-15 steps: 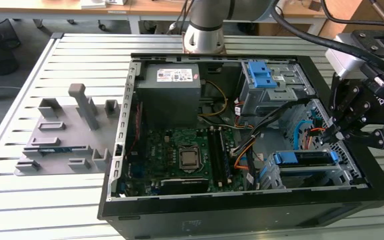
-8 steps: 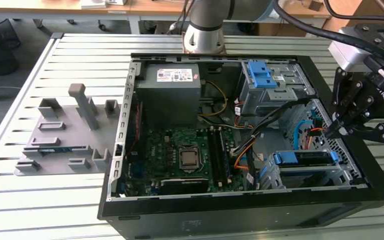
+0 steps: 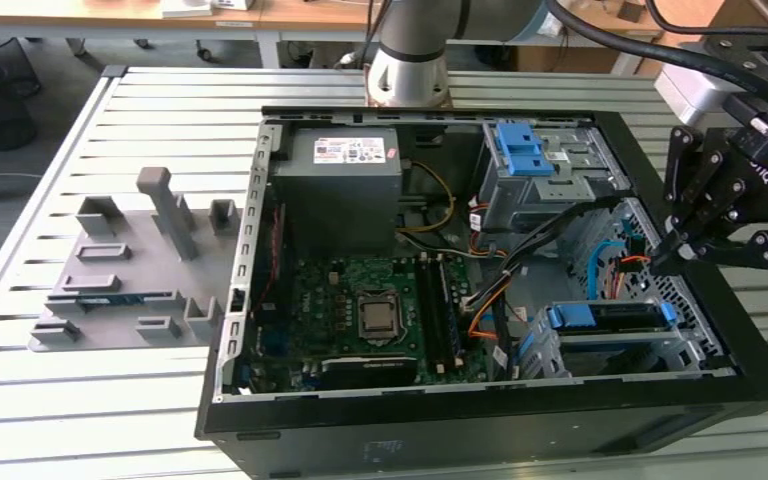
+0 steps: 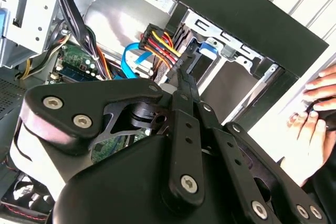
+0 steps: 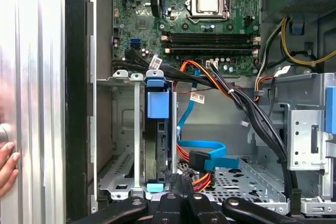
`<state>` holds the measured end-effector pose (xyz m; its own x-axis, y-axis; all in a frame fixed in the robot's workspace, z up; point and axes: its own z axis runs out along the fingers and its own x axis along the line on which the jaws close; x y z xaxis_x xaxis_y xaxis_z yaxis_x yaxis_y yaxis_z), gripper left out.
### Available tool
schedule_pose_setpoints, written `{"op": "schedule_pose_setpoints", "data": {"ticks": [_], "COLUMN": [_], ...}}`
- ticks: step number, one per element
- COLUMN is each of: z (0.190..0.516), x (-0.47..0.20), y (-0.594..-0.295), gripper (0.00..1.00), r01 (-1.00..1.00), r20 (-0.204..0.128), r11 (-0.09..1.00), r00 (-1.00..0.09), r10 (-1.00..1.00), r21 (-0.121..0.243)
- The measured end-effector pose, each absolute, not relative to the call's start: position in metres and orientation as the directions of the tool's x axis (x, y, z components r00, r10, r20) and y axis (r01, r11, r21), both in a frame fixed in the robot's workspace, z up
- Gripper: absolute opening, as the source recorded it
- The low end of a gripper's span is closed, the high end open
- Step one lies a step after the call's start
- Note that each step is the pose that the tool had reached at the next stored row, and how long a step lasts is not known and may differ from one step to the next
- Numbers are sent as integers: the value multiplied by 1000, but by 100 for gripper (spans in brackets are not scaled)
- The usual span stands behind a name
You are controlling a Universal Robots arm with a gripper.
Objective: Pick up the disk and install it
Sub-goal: 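Insert the first disk wire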
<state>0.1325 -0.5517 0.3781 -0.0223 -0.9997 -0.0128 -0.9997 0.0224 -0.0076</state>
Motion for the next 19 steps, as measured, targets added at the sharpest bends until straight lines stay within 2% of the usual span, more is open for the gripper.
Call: {"op": "schedule_pose_setpoints", "data": {"ticks": [4, 6, 14, 19], "z": [378, 378, 378, 378], "x": [133, 133, 133, 133], "y": [-552, -552, -551, -551], "gripper": [11, 24, 24, 24], "r01": [-1000, -1000, -1000, -1000], "r20": [-12, -12, -10, 12], "r11": [22, 22, 22, 22], "r00": [-22, -22, -22, -22], "r10": [-1000, -1000, -1000, -1000], "r21": [-8, -8, -8, -8]}}
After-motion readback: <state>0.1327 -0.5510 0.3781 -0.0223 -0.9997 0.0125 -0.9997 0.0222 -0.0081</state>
